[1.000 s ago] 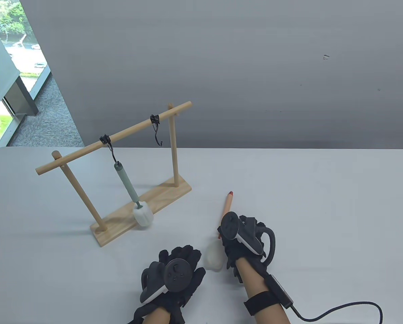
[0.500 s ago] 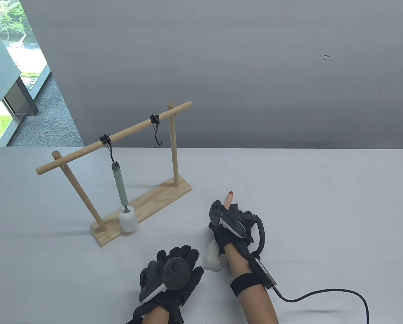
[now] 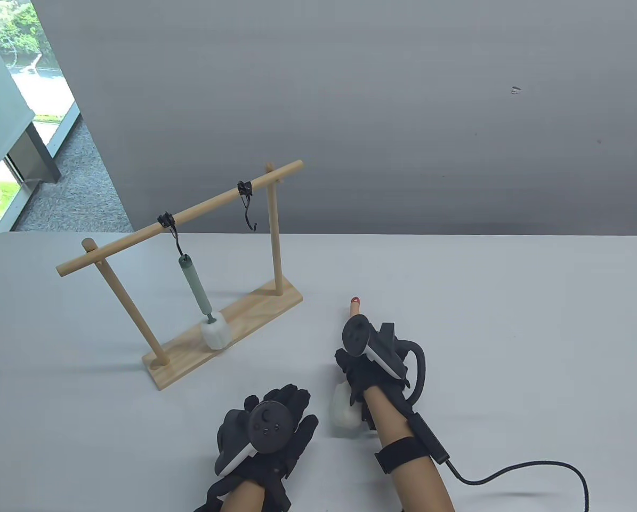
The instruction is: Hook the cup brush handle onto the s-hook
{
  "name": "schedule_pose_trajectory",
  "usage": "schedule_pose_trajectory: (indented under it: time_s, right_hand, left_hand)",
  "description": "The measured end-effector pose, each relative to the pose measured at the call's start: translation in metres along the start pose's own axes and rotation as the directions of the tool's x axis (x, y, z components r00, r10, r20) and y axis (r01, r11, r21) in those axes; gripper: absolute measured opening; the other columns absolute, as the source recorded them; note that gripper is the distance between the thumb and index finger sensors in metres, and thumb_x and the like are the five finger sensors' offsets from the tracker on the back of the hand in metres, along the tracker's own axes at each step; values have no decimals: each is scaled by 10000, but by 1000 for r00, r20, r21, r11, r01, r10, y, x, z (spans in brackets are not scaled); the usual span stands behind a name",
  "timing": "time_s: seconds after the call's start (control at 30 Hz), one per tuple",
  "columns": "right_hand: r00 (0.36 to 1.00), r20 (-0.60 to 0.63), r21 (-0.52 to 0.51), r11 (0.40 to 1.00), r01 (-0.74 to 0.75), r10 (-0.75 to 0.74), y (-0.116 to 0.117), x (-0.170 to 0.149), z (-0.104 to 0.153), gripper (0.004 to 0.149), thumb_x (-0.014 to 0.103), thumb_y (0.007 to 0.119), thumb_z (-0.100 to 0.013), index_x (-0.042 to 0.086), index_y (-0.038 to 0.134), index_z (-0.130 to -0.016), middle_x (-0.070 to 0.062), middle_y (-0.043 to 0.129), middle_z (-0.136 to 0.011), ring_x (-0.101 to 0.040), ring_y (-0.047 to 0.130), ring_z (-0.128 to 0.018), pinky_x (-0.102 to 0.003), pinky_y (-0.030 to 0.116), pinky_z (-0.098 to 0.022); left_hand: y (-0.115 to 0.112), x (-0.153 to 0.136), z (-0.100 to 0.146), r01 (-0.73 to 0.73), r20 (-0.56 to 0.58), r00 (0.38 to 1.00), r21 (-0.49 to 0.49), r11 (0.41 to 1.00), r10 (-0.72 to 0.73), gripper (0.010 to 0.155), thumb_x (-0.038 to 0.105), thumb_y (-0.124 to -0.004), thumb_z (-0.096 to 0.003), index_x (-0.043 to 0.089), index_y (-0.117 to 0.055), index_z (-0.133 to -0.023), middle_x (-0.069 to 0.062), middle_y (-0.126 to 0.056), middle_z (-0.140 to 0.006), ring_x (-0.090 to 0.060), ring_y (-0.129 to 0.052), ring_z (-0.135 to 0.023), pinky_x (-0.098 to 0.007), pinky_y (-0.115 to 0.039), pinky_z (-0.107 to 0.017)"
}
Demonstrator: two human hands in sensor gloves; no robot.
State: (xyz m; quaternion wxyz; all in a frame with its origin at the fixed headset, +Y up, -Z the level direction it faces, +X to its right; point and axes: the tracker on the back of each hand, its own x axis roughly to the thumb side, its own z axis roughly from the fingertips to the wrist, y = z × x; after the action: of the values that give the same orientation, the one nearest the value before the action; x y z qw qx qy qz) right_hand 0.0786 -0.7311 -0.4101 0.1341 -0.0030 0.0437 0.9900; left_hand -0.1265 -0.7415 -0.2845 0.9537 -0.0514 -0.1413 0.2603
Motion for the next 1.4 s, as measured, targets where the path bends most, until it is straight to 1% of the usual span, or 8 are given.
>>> schedule_pose_trajectory:
  time_s: [0.13,0.23,0.47,0.63,0.83,1.1,1.2,1.4]
  right_hand:
    - [984,75,-32,986,166,-164,-16,-6,23,568,478,767,-497,-37,925,-679,-251,719,-958,-546,679,-896,-699,492,-594]
    - [966,135,-45,973,228,-221,-21,-7,39,567,479,758,-502,-32,920,-686,-249,716,-958,-544,683,-892,-698,496,-588]
    - [896,284,38,938,345,-341,-15,6,80,567,474,741,-512,-33,909,-702,-256,700,-964,-549,669,-894,-698,494,-583]
    - [868,382,71,946,316,-319,-11,20,102,565,479,734,-515,-23,903,-711,-248,696,-967,-542,668,-898,-695,496,-584]
    - [856,444,26,959,281,-263,-13,24,119,567,482,735,-511,-20,904,-711,-245,692,-971,-540,665,-901,-697,490,-585]
    - [871,475,-79,979,187,-128,-15,27,134,567,482,749,-502,-24,908,-703,-244,694,-974,-538,662,-909,-702,478,-594]
    - [873,480,-109,982,157,-86,-15,28,138,569,478,752,-502,-34,908,-696,-246,697,-973,-539,664,-908,-704,475,-595]
    - [873,482,-134,978,160,-76,-17,26,142,588,494,732,-503,-24,904,-722,-255,698,-974,-547,660,-907,-707,470,-595]
  left_hand:
    - [1,-4,-1,-171,-9,985,5,985,171,647,581,-541,-500,208,-598,-1025,-146,-626,-1092,-447,-663,-1005,-697,-406,-683]
    - [2,-9,-1,-332,-24,943,20,943,332,658,594,-535,-502,204,-598,-1028,-153,-629,-1090,-452,-667,-1001,-697,-409,-681]
    - [-5,-21,-8,-690,-52,721,30,723,691,686,594,-557,-503,155,-624,-1026,-196,-625,-1083,-492,-645,-989,-708,-387,-676]
    - [-10,-22,-10,-745,-81,664,4,667,743,701,604,-560,-504,134,-641,-1018,-208,-624,-1079,-507,-632,-986,-711,-382,-669]
    - [-12,-24,-12,-796,-90,605,-28,605,791,673,602,-572,-509,150,-681,-995,-203,-643,-1072,-504,-644,-981,-711,-387,-666]
    - [-10,-21,-14,-790,-112,613,-66,610,782,567,556,-663,-500,168,-828,-879,-172,-685,-1052,-483,-671,-978,-712,-380,-665]
    - [-11,-18,-15,-789,-110,614,-101,606,782,560,546,-690,-494,168,-814,-889,-170,-677,-1056,-482,-665,-983,-716,-373,-665]
    - [-10,-15,-14,-783,-89,622,-79,617,778,534,505,-670,-505,155,-803,-886,-156,-696,-1039,-464,-686,-975,-714,-382,-664]
